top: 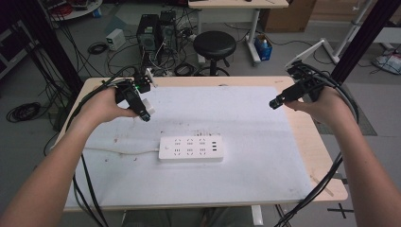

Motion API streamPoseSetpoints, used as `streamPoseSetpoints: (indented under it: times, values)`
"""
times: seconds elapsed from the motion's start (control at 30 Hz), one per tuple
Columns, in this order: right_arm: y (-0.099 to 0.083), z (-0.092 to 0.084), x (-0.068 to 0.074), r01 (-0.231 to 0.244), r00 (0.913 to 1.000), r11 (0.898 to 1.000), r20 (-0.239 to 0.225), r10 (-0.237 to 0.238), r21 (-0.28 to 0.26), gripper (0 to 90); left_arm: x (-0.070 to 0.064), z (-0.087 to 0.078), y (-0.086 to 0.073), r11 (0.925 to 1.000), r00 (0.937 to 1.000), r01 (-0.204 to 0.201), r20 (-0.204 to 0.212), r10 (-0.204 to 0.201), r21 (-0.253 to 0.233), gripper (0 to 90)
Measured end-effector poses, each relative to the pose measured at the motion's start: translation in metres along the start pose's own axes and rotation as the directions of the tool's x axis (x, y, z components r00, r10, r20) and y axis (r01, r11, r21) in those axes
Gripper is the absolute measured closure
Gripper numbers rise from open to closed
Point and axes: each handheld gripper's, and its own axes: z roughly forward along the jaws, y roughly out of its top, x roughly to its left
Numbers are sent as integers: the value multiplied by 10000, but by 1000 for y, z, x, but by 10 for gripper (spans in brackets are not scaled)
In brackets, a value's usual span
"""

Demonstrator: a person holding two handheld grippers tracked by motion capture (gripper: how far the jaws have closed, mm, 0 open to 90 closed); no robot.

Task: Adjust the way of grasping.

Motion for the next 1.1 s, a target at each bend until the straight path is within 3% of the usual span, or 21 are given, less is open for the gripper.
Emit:
streamPoseSetpoints:
  times: [0.13,0.23,0.3,0.37,0.4,0.5,0.53,0.57,0.6,0.63,0.7,0.73,0.77,0.8,0.87,0.9,0.93,0.97,1.03,1.07,1.1]
  values:
    - [-1,-1,0,-322,9990,9994,-313,325,85,177,-11,-5,7,9972,9978,-659,-64,657,-347,425]
    - [-2,-1,3,-431,9946,9989,-937,444,162,261,-26,-10,18,9842,9893,-1447,12,1456,-1015,425]
    - [-3,-1,3,-433,9936,9990,-1038,441,105,269,-33,-11,23,9768,9846,-1735,-21,1746,-1258,425]
    - [-3,1,5,-660,9834,9978,-1694,646,-26,283,-40,-11,28,9665,9774,-2093,-7,2115,-1487,425]
    - [-3,1,5,-660,9834,9978,-1694,646,-26,283,-44,-11,32,9615,9737,-2254,-29,2278,-1570,425]
    - [-4,6,8,-1075,9622,9942,-2518,1036,-18,301,-55,-10,41,9474,9625,-2662,43,2713,-1778,425]
    - [-4,6,8,-1075,9622,9942,-2518,1036,-18,301,-55,-10,41,9474,9625,-2662,43,2713,-1778,425]
    - [-5,7,9,-1205,9520,9927,-2842,1141,-50,315,-63,-9,48,9376,9545,-2937,-49,2980,-1862,425]
    - [-8,14,14,-1628,9224,9867,-3551,1517,-12,316,-67,-9,52,9329,9507,-3049,-39,3100,-1916,425]
    - [-8,14,14,-1628,9224,9867,-3551,1517,-12,316,-70,-9,55,9282,9474,-3127,37,3199,-2018,425]
    - [-9,19,17,-1891,8978,9820,-4042,1749,49,316,-78,-9,63,9131,9349,-3442,97,3548,-2188,426]
    - [-11,23,21,-2156,8657,9763,-4589,2001,190,318,-81,-8,66,9071,9303,-3549,105,3666,-2265,426]
    - [-11,23,21,-2156,8657,9763,-4589,2001,190,318,-86,-8,69,8974,9223,-3726,123,3862,-2363,426]
    - [-12,29,26,-2346,8291,9712,-5133,2217,405,327,-91,-8,73,8895,9175,-3778,248,3969,-2569,426]
    - [-13,32,30,-2553,8018,9652,-5457,2437,559,330,-98,-9,79,8775,9084,-3938,302,4171,-2737,426]
    - [-13,34,32,-2650,7850,9620,-5646,2550,660,331,-106,-9,87,8630,8978,-4106,346,4390,-2944,425]
    - [-13,36,34,-2725,7666,9595,-5864,2615,717,335,-106,-9,87,8630,8978,-4106,346,4390,-2944,426]
    - [-13,38,36,-2764,7521,9585,-6051,2610,700,335,-111,-10,91,8541,8918,-4232,272,4515,-3023,426]
    - [-12,40,41,-2808,7328,9572,-6282,2614,707,337,-121,-10,97,8424,8836,-4409,147,4679,-3098,425]
    - [-12,40,41,-2808,7328,9572,-6282,2614,707,337,-127,-10,100,8336,8778,-4524,67,4790,-3170,425]
    - [-11,41,45,-2843,7164,9561,-6471,2609,707,342,-132,-10,102,8246,8719,-4647,-43,4897,-3225,426]
